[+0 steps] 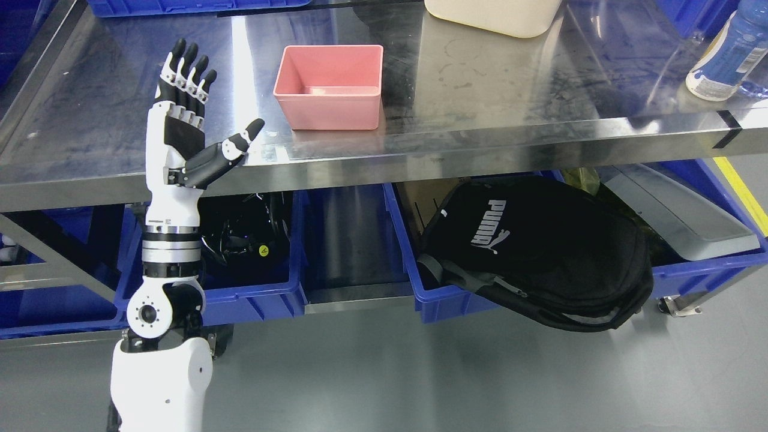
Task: Place storage box into left shelf container
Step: 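Reach the left hand forward toward the pink box on the table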
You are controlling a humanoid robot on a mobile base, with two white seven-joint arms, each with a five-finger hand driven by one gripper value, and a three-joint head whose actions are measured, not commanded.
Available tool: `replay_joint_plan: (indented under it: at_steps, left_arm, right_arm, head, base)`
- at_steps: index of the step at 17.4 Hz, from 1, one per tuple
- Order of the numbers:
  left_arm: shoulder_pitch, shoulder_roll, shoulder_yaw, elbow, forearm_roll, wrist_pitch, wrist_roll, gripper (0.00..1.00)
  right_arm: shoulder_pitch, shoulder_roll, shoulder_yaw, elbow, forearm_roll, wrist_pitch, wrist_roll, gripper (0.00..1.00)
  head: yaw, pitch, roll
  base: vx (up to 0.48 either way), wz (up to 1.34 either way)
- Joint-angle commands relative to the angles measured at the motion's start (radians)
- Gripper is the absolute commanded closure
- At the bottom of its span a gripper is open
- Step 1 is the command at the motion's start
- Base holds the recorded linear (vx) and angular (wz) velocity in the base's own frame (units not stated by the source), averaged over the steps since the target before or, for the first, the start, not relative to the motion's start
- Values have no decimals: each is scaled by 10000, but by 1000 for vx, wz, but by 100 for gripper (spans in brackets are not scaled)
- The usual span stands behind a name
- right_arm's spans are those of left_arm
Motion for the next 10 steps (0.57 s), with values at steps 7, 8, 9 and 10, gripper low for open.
replay_joint_plan:
  at_steps: [7, 8, 9, 10]
  left_arm:
    - [-3784, 3171, 1530, 2350, -177, 1338, -5569, 0]
    - [-4596, 3571, 1484, 2734, -177, 1999, -6674, 0]
    - [-5318, 3879, 1377, 3132, -268, 2431, -7642, 0]
    - [-5842, 3958, 951, 3562, -785, 2481, -8198, 1]
  right_arm:
    - [93, -174, -46, -175, 15, -4, -3, 0]
    - [93, -174, -46, -175, 15, -4, -3, 0]
    - [93, -174, -46, -175, 15, -4, -3, 0]
    - [93, -174, -46, -175, 15, -4, -3, 0]
  head:
    - [0, 0, 0]
    - [0, 0, 0]
    - [0, 0, 0]
    - [0, -4, 0]
  base:
    - [0, 0]
    - [0, 0]
    - [0, 0]
    - [0, 0]
